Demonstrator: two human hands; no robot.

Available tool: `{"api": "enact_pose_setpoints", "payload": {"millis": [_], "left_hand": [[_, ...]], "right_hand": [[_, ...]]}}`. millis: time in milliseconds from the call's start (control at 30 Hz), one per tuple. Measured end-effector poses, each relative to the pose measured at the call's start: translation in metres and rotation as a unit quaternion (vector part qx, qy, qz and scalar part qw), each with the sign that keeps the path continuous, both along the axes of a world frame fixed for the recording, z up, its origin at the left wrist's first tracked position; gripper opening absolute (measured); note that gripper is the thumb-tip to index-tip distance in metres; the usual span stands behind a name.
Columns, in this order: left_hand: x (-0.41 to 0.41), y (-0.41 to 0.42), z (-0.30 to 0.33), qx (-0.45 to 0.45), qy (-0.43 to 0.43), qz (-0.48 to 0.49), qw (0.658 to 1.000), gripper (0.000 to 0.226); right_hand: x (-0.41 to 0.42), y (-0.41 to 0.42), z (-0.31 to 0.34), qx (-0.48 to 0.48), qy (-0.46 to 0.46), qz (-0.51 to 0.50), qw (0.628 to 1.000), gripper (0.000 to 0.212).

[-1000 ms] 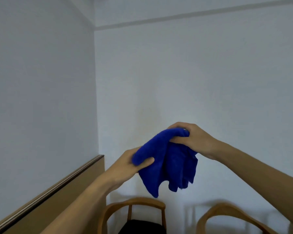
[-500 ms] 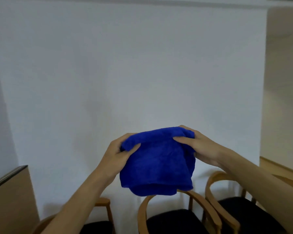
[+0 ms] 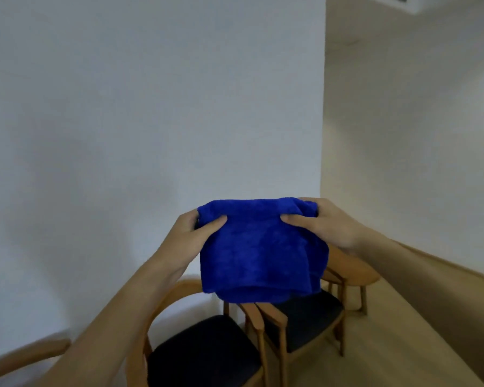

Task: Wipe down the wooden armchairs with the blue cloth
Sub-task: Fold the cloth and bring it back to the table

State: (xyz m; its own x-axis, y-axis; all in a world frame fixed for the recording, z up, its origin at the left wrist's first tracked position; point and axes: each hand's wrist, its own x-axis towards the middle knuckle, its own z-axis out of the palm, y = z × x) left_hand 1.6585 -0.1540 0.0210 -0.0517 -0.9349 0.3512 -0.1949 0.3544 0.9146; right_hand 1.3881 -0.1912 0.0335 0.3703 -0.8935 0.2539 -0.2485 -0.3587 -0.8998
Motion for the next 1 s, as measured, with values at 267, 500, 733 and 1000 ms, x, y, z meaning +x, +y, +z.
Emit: {"api": "enact_pose_setpoints", "payload": {"millis": [267, 500, 733, 1000], "left_hand": [[-0.078, -0.102, -0.021, -0.128, -0.246, -0.024, 0.961, 0.031], [-0.131, -0.231, -0.021, -0.170, -0.467, -0.142, 0.856, 0.030], [-0.203, -0.336, -0.010, -0.219, -0.429, -0.220, 0.848, 0.029], [-0.299, -0.390, -0.002, -0.226, -0.342, -0.248, 0.878, 0.030]], "right_hand": [[-0.076, -0.051, -0.028, -0.131, 0.193, -0.147, 0.961, 0.015], [-0.122, -0.127, -0.020, -0.166, 0.427, -0.193, 0.868, 0.013], [-0.177, -0.182, -0.013, -0.127, 0.446, -0.273, 0.843, 0.009], [-0.254, -0.216, -0.011, -0.120, 0.377, -0.334, 0.855, 0.011]]}}
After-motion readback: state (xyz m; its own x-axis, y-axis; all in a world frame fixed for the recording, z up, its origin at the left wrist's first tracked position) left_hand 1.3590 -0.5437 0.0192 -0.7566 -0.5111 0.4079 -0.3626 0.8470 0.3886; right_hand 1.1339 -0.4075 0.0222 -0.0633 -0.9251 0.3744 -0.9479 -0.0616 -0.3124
